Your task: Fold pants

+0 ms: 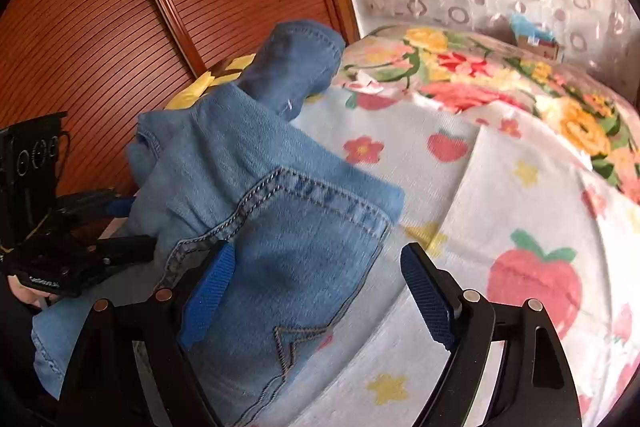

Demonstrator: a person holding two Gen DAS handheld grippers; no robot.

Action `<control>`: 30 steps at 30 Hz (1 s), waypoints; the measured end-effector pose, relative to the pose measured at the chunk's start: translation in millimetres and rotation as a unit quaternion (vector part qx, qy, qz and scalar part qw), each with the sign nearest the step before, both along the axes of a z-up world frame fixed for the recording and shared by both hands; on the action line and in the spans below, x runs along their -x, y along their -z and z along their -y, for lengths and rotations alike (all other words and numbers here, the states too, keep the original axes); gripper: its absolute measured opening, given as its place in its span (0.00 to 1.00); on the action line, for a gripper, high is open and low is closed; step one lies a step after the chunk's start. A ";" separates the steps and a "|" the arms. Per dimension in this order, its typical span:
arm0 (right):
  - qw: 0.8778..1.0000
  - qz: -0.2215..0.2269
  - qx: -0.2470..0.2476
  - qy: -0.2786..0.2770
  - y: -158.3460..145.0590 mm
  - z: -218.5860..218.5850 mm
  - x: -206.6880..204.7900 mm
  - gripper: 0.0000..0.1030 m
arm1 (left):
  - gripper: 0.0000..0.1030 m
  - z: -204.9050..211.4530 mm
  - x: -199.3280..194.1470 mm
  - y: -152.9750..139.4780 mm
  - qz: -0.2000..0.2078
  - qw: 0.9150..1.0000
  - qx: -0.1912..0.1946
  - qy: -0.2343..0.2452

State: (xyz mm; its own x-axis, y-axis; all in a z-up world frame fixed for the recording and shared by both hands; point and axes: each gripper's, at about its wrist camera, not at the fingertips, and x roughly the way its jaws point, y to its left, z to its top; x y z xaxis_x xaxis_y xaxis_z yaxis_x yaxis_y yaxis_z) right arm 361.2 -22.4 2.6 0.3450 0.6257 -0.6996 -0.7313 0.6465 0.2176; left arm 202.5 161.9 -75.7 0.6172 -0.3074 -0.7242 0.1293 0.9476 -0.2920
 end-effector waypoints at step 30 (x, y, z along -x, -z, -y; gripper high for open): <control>0.989 0.060 -0.100 -0.089 -72.2 4.6 31.6 0.19 | 0.19 -3.0 43.9 -82.2 0.104 0.994 0.038 0.010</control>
